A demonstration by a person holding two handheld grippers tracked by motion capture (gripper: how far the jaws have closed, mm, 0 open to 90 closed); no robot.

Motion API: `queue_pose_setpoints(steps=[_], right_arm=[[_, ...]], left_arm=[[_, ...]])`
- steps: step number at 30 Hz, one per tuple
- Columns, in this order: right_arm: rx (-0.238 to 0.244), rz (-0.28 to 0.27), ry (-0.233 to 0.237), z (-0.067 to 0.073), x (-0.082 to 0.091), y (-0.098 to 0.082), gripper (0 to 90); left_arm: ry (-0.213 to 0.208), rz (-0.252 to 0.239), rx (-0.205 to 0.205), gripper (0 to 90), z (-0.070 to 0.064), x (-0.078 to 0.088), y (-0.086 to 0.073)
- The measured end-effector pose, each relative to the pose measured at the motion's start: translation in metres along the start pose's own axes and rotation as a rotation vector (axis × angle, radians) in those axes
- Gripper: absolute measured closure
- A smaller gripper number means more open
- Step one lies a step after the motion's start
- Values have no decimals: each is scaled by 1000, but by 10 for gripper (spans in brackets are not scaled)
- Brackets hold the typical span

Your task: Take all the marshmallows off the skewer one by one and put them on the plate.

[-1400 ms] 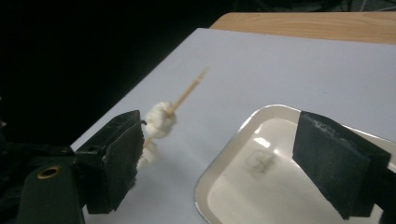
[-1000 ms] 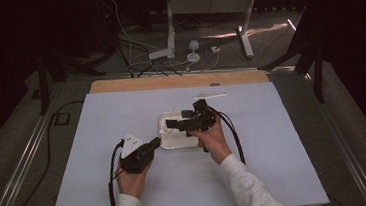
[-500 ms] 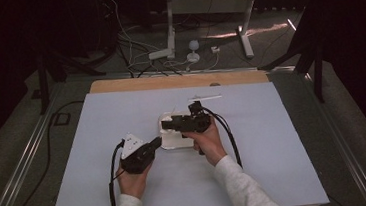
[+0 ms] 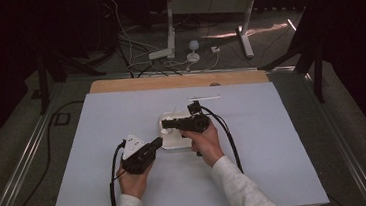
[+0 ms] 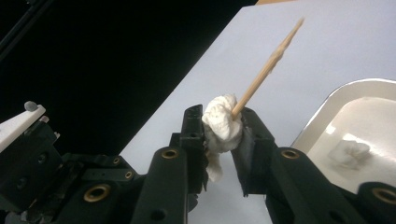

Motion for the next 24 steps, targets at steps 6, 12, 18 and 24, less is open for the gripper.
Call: queue_pose_setpoints(steps=[6, 12, 18, 24], right_arm=[[-4, -27, -9, 1, 8, 4, 788], [-15, -44, -14, -1, 11, 6, 800], [-36, -64, -14, -2, 13, 8, 807], [-59, -96, -29, -6, 19, 9, 814]], left_arm=[[3, -11, -29, 900, -1, 1, 2], [21, 2, -54, 900, -2, 1, 1], [35, 7, -74, 900, -4, 2, 2], [54, 38, -113, 900, -5, 1, 0]])
Point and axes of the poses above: each handheld gripper's, and its own axes: x roughly backward along the jaws, y roughly out of its top, z roughly to its left, the point moved 2 cm from there along -x, roughly forward along the jaws, and after that the axes turned 12 degrees about z, right-handed, at the moved point
